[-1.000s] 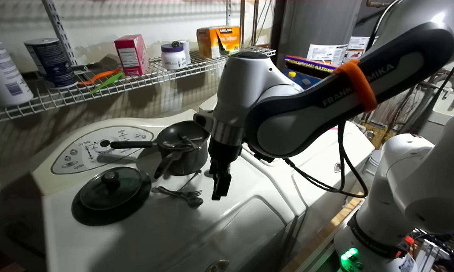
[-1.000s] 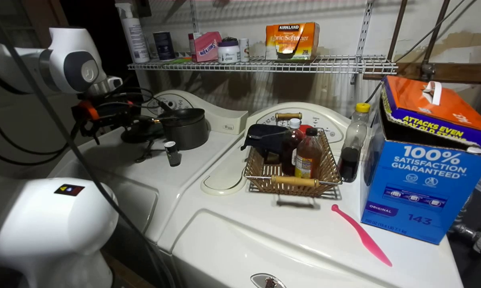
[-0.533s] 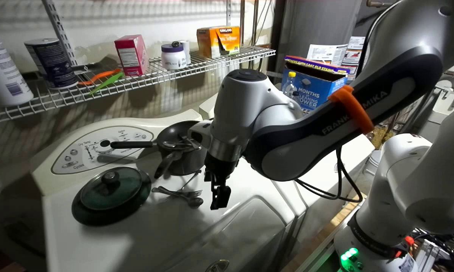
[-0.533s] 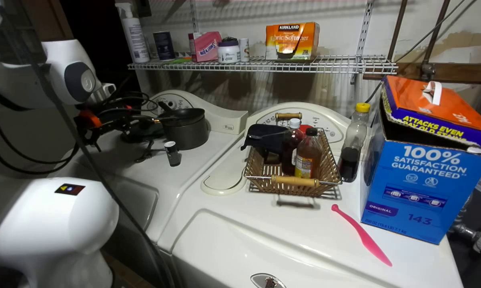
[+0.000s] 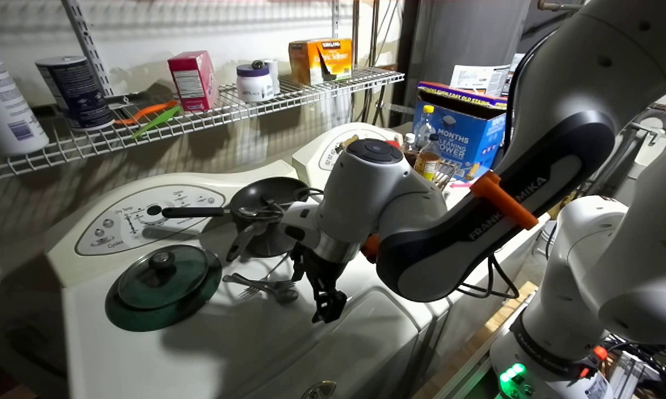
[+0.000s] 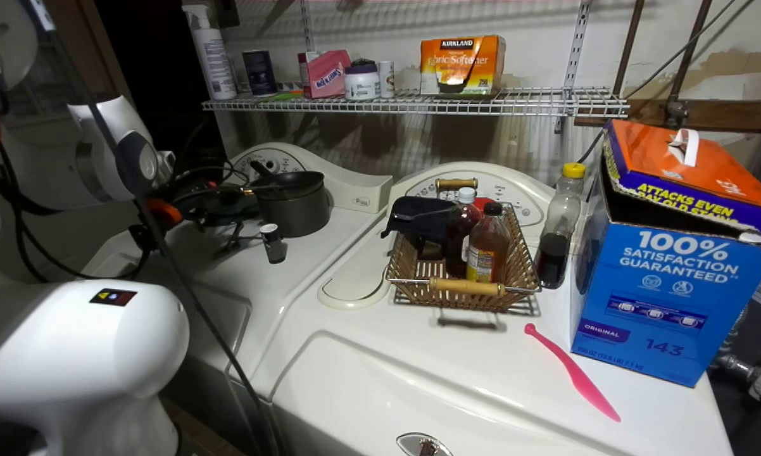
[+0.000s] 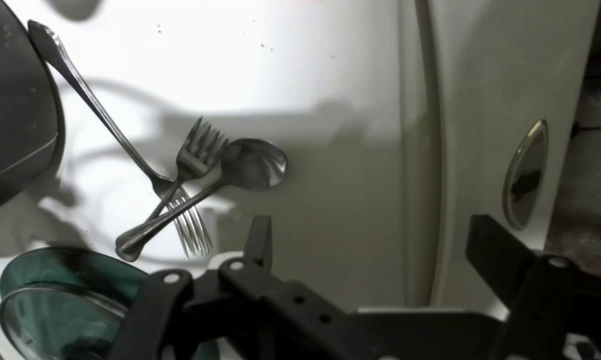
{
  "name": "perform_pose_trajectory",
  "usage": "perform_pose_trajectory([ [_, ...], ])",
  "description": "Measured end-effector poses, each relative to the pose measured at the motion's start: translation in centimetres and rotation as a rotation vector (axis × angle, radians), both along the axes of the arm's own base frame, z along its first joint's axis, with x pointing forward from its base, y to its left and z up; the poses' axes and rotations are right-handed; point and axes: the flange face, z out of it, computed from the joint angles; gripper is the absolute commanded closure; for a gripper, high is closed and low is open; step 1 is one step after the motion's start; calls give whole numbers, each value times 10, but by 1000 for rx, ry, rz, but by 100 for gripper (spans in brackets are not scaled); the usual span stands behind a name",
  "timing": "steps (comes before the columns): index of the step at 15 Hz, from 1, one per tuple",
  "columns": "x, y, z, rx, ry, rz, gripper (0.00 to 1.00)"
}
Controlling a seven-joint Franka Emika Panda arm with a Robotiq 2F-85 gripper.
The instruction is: Pick up one silver spoon and put it in the black pot
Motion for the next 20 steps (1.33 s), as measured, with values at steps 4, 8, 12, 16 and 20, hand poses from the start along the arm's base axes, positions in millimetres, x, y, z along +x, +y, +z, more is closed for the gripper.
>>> perform_pose_trajectory([
  [4,1,-6,-8,-37,-21,55,0],
  [8,1,-6,-8,-41,-25,64,0],
  [12,4,-3,-2,-24,-105,125,0],
  [16,7,-9,-5,3,-189,196,0],
  [20,20,-21,-10,3,-249,244,0],
])
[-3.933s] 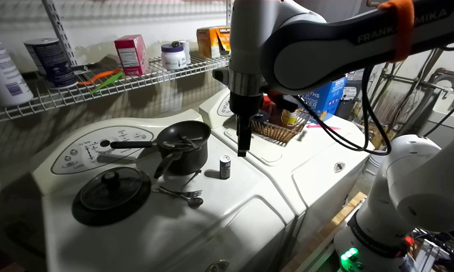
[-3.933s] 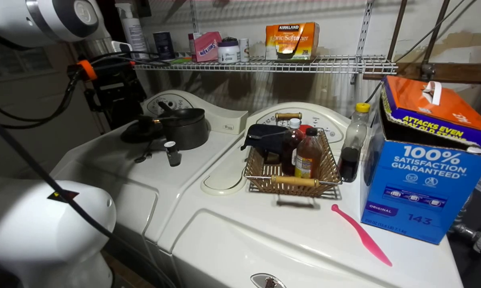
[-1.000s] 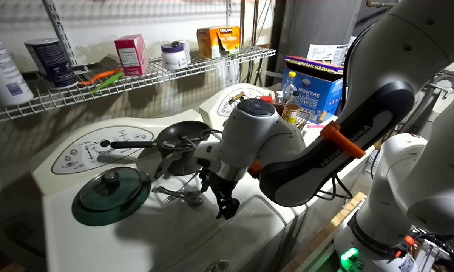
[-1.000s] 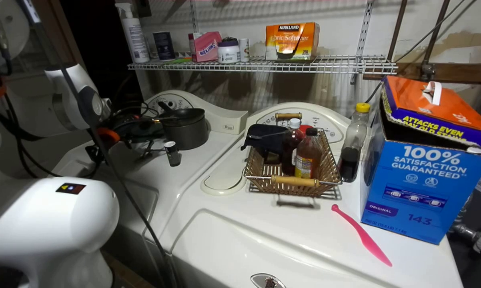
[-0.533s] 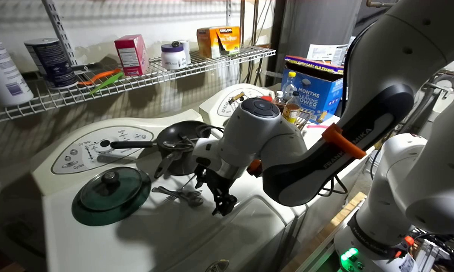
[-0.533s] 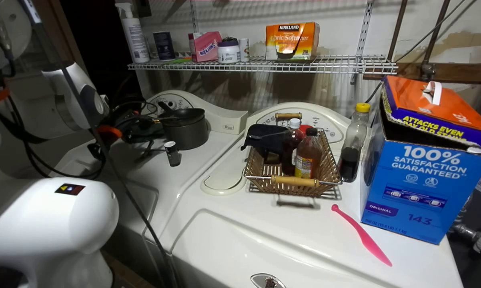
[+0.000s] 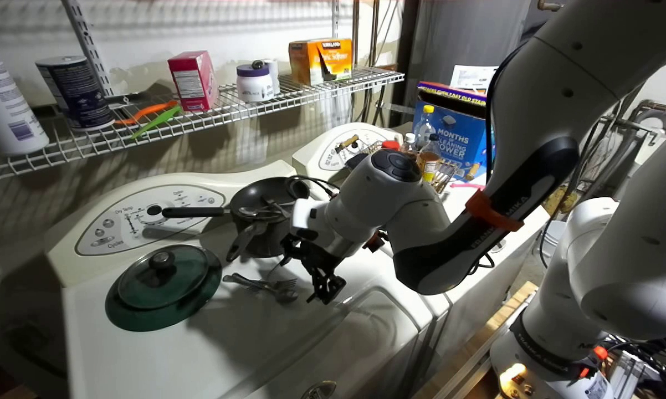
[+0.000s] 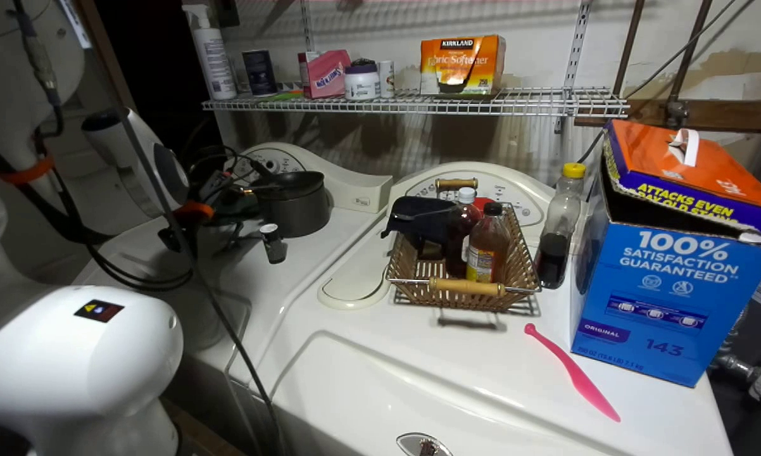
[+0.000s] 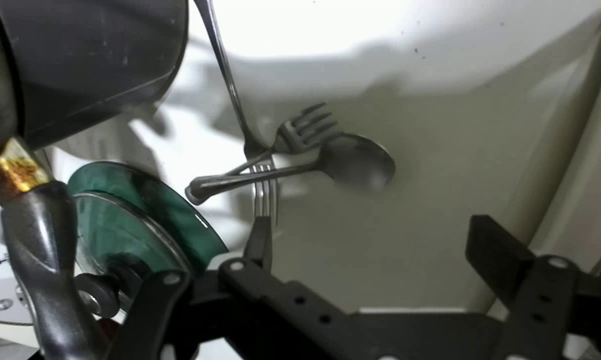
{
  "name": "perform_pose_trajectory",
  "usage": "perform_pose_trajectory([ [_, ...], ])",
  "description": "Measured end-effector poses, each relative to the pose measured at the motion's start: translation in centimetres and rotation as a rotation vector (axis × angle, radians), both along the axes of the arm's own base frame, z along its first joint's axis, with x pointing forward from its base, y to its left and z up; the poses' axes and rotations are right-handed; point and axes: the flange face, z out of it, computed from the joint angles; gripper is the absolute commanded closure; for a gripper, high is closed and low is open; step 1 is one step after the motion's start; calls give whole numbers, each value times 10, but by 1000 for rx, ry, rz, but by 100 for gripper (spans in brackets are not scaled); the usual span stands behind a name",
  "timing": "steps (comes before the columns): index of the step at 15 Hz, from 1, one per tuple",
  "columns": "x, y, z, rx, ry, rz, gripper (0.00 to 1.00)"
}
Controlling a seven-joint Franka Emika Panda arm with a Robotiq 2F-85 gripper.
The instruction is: Pick up one silver spoon and put it in the black pot
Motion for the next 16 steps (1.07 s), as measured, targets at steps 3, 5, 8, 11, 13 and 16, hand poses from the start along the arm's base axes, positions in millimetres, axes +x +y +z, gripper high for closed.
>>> perform_pose_trajectory([
  [3,10,-13,-1,-28,-30,15,0],
  [5,10,-15,-4,-46,-36,30,0],
  [8,4,-10,-13,-61,-31,70,0],
  [11,-5,-1,-19,-55,-29,120,0],
  [13,-7,1,-20,-55,-33,139,0],
  [16,-4,1,-19,-59,-44,147,0],
])
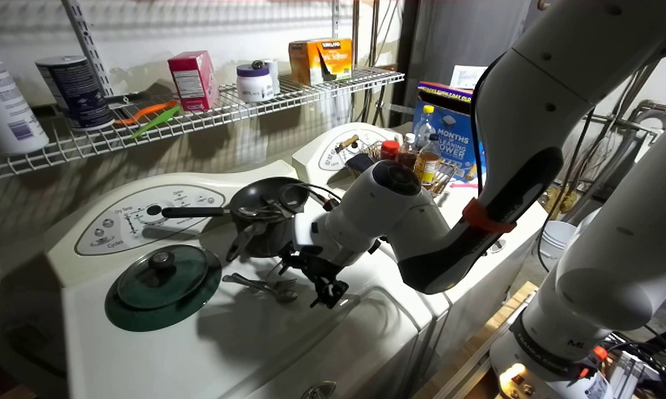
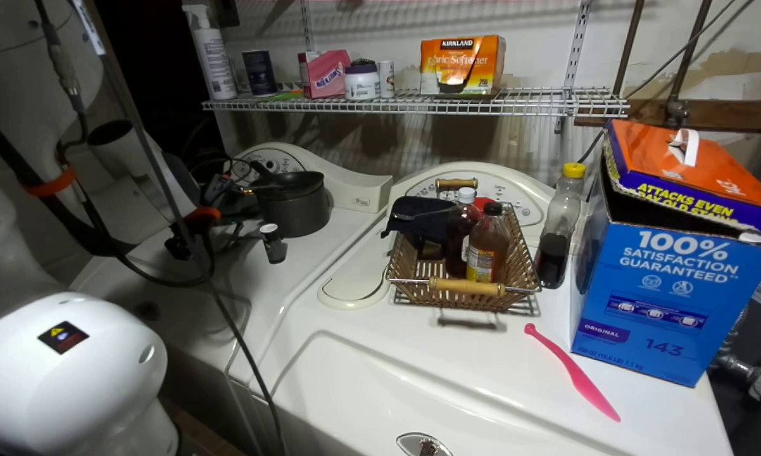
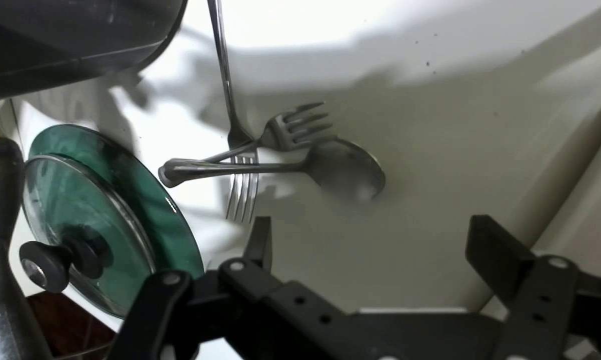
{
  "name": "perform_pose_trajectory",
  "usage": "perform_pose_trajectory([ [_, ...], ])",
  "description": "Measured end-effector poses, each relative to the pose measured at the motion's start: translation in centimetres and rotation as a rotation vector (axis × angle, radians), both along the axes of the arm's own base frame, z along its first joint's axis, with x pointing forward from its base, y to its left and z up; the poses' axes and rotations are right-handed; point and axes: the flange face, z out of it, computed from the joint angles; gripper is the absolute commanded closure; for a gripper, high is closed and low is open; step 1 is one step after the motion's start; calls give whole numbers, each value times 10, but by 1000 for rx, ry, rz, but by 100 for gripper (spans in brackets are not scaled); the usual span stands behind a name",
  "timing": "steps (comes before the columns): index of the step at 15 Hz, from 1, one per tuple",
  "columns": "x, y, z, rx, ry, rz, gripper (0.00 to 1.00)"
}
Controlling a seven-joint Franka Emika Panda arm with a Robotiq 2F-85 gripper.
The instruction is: Pick up one silver spoon and put it in the black pot
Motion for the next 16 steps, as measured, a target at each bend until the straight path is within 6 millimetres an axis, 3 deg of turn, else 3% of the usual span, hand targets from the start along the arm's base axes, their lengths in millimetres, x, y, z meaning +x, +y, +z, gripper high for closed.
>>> perform_pose_trajectory([
  [9,2,4,-11,2,35,3,0],
  [16,5,8,-3,61,12,22,0],
])
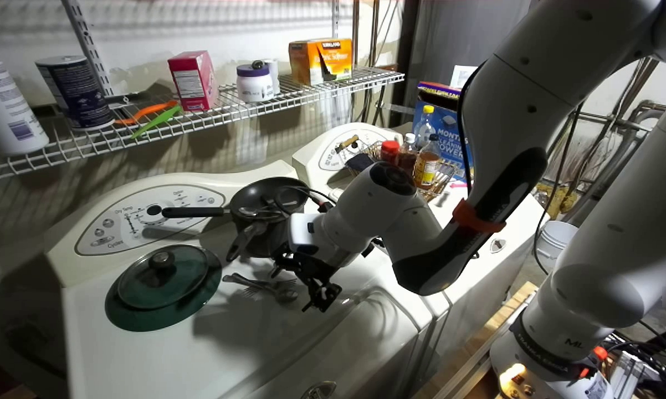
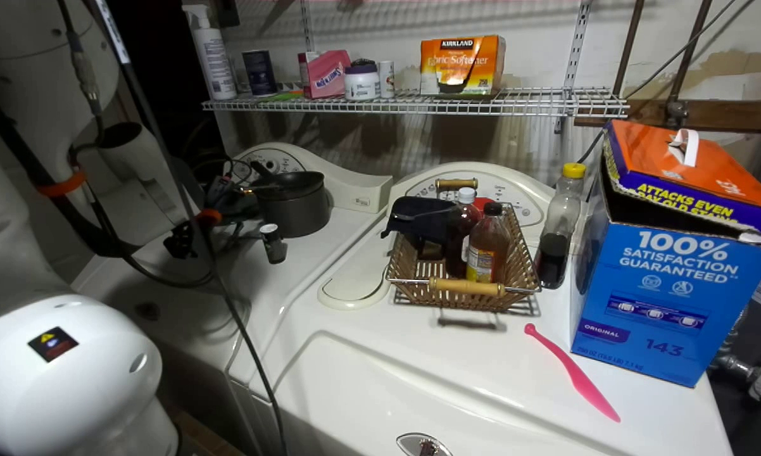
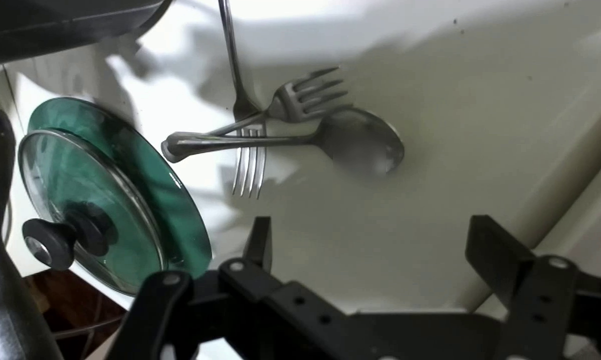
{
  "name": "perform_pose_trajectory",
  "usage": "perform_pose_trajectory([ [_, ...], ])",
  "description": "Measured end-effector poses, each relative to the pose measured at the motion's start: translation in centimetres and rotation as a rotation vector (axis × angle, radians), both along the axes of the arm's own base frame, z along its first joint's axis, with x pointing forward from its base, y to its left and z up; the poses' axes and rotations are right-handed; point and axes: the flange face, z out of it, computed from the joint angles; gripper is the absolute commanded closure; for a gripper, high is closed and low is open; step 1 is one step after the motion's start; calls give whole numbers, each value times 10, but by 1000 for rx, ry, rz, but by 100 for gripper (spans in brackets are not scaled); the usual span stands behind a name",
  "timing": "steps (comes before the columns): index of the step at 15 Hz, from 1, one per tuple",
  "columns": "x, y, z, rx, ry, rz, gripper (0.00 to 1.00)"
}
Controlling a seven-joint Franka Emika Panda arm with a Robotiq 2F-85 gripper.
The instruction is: Pick up one silver spoon and put it in the black pot
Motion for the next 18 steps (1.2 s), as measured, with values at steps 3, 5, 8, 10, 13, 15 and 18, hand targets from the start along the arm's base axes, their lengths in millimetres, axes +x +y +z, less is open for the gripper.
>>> perform_pose_trajectory([
  [3,3,-3,-1,11,2,1,0],
  [5,9,-8,-5,7,8,-7,0],
  [8,18,-15,-11,3,21,-16,0],
  [10,21,-15,-17,5,31,-9,0],
  [13,23,-9,-26,13,45,14,25],
  [15,24,-5,-31,13,53,29,34],
  [18,26,0,-37,11,59,50,55],
])
